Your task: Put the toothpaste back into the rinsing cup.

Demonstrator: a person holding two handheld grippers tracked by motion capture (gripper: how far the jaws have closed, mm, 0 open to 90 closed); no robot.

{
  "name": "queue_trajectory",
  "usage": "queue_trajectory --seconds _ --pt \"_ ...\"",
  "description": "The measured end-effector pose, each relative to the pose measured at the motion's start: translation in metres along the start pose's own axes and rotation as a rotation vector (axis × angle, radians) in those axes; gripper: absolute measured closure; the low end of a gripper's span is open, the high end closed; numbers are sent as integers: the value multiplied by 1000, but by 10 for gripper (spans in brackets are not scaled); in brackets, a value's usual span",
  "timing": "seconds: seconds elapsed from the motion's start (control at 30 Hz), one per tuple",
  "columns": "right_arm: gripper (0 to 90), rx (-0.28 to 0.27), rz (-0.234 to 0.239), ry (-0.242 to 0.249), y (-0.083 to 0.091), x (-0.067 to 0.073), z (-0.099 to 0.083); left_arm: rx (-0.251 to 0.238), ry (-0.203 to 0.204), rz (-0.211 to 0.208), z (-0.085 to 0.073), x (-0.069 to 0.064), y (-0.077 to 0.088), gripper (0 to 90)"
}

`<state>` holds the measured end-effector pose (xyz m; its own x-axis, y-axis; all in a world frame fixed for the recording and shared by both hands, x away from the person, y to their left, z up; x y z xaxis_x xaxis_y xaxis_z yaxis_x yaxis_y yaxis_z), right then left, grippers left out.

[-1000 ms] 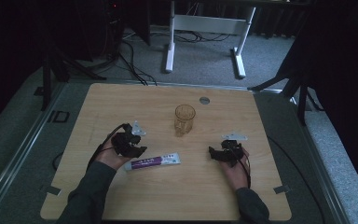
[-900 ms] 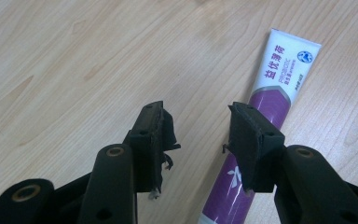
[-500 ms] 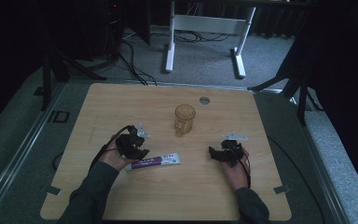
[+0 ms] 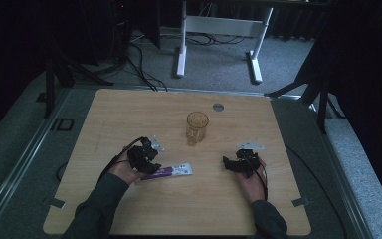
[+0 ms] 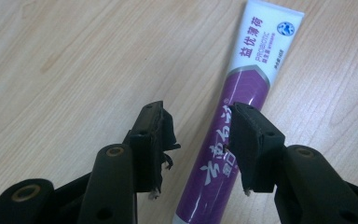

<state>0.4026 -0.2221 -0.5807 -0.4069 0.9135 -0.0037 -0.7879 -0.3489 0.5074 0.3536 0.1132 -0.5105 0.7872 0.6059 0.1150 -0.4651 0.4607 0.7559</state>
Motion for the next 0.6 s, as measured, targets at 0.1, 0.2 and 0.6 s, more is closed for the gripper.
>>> queue_trajectory --seconds 0.1,0.2,0.6 --pt "186 0 0 0 0 0 0 4 -1 -4 0 -1 -1 554" --pt "186 0 0 0 0 0 0 10 -5 -9 0 -3 -2 553" --pt "186 0 0 0 0 0 0 50 -39 -23 -2 -6 -6 550"
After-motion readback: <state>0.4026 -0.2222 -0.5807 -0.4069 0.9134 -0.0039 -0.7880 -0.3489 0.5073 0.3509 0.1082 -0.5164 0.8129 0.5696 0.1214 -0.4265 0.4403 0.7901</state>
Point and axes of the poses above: each handheld gripper's, and its own axes: y roughly backward along the jaws, z roughly out of its top, x roughly to its left, the point moved 3 cm from there along -y, roughly forward along the jaws, and after that the axes turned 13 degrees about -x, right-handed, at the moved point
